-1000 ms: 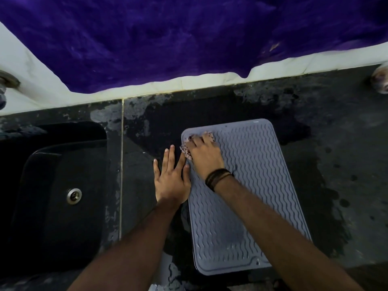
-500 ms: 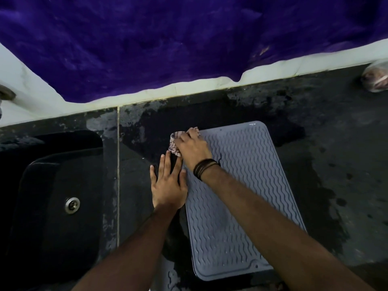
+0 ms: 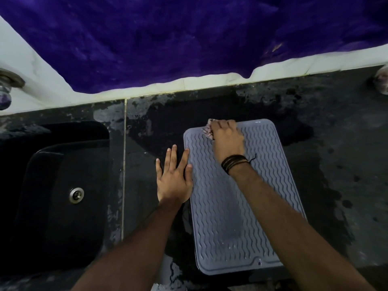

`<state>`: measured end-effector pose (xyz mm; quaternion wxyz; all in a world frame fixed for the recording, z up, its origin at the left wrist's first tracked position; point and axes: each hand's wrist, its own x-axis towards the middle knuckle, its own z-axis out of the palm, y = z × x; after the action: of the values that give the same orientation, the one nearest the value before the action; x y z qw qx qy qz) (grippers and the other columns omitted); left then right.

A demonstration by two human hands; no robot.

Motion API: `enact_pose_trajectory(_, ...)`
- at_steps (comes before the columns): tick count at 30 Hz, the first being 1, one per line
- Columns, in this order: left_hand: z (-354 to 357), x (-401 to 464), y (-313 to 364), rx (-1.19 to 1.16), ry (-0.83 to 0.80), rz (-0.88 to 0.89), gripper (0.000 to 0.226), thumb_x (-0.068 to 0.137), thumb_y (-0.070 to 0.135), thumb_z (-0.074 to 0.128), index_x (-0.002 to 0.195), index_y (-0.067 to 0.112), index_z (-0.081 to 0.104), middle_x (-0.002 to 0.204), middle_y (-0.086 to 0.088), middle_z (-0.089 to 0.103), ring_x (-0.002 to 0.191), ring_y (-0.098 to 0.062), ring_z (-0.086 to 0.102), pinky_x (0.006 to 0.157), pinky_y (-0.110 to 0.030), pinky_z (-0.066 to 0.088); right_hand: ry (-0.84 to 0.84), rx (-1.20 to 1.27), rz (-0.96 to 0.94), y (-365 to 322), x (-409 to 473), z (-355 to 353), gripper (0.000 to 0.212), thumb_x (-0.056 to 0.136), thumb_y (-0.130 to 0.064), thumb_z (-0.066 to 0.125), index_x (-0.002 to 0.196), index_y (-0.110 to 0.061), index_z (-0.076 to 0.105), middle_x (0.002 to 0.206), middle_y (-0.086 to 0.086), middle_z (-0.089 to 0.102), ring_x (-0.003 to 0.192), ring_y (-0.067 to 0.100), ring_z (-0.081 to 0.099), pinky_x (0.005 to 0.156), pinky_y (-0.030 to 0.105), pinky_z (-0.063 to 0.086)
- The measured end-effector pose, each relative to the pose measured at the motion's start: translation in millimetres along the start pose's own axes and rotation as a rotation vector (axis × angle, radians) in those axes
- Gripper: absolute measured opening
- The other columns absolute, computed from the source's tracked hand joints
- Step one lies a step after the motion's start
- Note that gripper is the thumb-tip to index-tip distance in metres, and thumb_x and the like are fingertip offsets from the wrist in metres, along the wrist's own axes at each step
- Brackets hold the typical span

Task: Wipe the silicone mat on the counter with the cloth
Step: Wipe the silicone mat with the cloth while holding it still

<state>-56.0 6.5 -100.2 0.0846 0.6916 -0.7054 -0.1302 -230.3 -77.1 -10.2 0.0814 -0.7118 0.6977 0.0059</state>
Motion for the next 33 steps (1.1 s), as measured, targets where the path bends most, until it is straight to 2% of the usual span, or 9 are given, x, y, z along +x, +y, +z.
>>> enact_pose_trajectory(5,-1.0,1.5,-1.5,0.008,0.025,-0.007,0.055,0.106,0.05,0.016,0.16,0.04,0.018,0.17,0.004,0.006,0.156,-0.013,-0.002,0.125,-0.053,0.002,-0.013,-0.088,-0.121,-32.1,-7.2,15.9,0.057,0.095,-0.015,0.042,0.15,-0.009,0.026,0.15,0.012,0.036,0.139,0.035,0.028,0.116,0.047,0.026)
enact_pose_trajectory(10,1.4,0.3,-1.2,0.015,0.032,-0.009,0.054,0.106,0.049,0.018,0.159,0.039,0.019,0.17,0.004,0.007,0.156,-0.013,-0.001,0.125,-0.053,0.002,-0.03,-0.075,-0.195,-11.7,-51.0,24.5,0.059,0.09,-0.019,0.043,0.148,-0.011,0.034,0.151,0.01,0.037,0.141,0.035,0.028,0.116,0.048,0.025)
enact_pose_trajectory(13,0.9,0.3,-1.2,0.012,0.031,-0.011,0.054,0.106,0.049,0.018,0.159,0.039,0.021,0.17,0.003,0.007,0.157,-0.014,-0.002,0.125,-0.054,0.003,-0.069,-0.073,-0.22,-8.6,-82.8,21.9,0.06,0.087,-0.015,0.049,0.146,-0.011,0.038,0.149,0.009,0.04,0.14,0.034,0.031,0.113,0.046,0.029)
enact_pose_trajectory(16,0.3,0.1,-1.7,0.009,0.025,-0.002,0.055,0.106,0.049,0.017,0.16,0.038,0.02,0.17,0.003,0.007,0.157,-0.014,-0.003,0.125,-0.054,0.003,-0.103,-0.039,-0.22,-7.7,-91.7,14.5,0.057,0.087,-0.012,0.047,0.144,-0.013,0.041,0.145,0.007,0.045,0.138,0.031,0.034,0.109,0.044,0.034)
enact_pose_trajectory(21,-1.1,1.4,-1.2,0.021,0.01,-0.006,0.056,0.105,0.05,0.014,0.16,0.038,0.018,0.17,0.003,0.005,0.157,-0.014,-0.003,0.125,-0.054,0.003,0.078,0.067,-0.133,-22.9,-37.6,-7.9,0.045,0.088,-0.01,0.054,0.132,-0.017,0.052,0.132,0.006,0.055,0.127,0.027,0.043,0.1,0.041,0.042)
enact_pose_trajectory(25,-1.6,2.0,-0.7,0.039,0.004,-0.007,0.056,0.106,0.05,0.012,0.16,0.039,0.017,0.17,0.004,0.005,0.156,-0.014,-0.004,0.125,-0.053,0.002,-0.027,0.069,-0.196,-42.5,-2.4,5.1,0.05,0.092,-0.008,0.049,0.141,-0.016,0.044,0.149,0.008,0.039,0.139,0.03,0.028,0.111,0.042,0.031)
enact_pose_trajectory(28,-0.2,2.4,-0.7,0.045,0.014,-0.008,0.056,0.105,0.049,0.014,0.158,0.035,0.027,0.17,0.003,0.008,0.157,-0.014,-0.002,0.125,-0.053,0.003,-0.057,0.04,-0.219,-41.2,-10.8,22.1,0.051,0.093,-0.016,0.038,0.144,-0.016,0.04,0.148,0.008,0.042,0.143,0.032,0.024,0.119,0.043,0.02)
enact_pose_trajectory(31,0.9,1.6,-0.2,0.036,0.039,-0.006,0.054,0.105,0.046,0.02,0.154,0.031,0.038,0.17,0.002,0.011,0.157,-0.015,0.002,0.125,-0.054,0.005,-0.033,0.064,-0.216,-33.9,-38.1,26.4,0.059,0.087,-0.023,0.025,0.143,-0.017,0.043,0.147,0.006,0.045,0.141,0.032,0.03,0.116,0.042,0.022)
enact_pose_trajectory(33,0.7,-0.1,-1.0,0.035,0.051,0.004,0.054,0.104,0.043,0.024,0.156,0.033,0.034,0.17,0.002,0.01,0.157,-0.016,0.003,0.124,-0.055,0.007,-0.048,0.07,-0.228,-28.8,-63.7,26.2,0.058,0.087,-0.023,0.029,0.142,-0.018,0.045,0.147,0.004,0.045,0.141,0.03,0.031,0.116,0.043,0.024)
